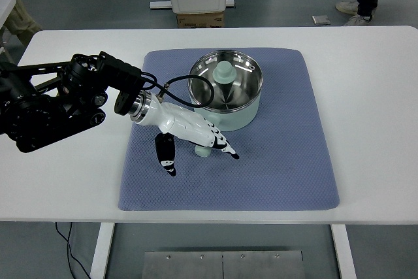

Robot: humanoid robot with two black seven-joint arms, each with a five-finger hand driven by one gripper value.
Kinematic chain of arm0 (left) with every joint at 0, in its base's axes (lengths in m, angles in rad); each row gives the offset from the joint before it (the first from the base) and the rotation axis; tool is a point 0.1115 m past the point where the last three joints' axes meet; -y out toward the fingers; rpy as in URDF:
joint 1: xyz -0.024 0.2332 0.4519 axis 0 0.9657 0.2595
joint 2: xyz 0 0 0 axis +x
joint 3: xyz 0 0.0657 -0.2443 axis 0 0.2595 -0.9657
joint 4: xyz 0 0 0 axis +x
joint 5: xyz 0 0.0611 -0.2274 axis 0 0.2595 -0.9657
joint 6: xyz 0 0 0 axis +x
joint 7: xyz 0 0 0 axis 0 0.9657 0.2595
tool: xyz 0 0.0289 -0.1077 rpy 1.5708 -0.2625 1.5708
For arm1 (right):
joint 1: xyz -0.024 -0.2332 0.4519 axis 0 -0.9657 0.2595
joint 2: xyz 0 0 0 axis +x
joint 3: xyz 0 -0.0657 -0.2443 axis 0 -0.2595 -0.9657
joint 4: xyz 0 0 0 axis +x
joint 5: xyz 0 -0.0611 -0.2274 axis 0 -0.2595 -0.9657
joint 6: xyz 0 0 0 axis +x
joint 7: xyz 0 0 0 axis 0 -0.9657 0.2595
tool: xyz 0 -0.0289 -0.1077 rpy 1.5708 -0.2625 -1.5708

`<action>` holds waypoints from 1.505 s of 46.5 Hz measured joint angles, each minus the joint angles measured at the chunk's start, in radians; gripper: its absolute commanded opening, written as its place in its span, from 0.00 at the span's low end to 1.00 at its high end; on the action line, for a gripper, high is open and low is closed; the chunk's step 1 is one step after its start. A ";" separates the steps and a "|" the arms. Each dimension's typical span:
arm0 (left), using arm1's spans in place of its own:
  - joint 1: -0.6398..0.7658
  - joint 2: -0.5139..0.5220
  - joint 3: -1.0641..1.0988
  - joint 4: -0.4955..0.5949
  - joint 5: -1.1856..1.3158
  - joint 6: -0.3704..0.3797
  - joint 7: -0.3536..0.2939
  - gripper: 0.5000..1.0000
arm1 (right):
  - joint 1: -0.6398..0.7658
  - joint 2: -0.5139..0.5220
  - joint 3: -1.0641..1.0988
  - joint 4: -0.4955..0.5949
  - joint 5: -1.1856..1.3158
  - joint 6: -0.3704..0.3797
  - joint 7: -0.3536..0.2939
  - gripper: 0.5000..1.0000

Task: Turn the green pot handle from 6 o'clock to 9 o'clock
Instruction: 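Pull the handle with the left hand, rotating the pot clockwise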

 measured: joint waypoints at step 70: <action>-0.040 0.043 0.003 0.053 0.157 0.011 -0.089 1.00 | 0.000 0.000 0.000 0.000 0.000 0.000 0.000 1.00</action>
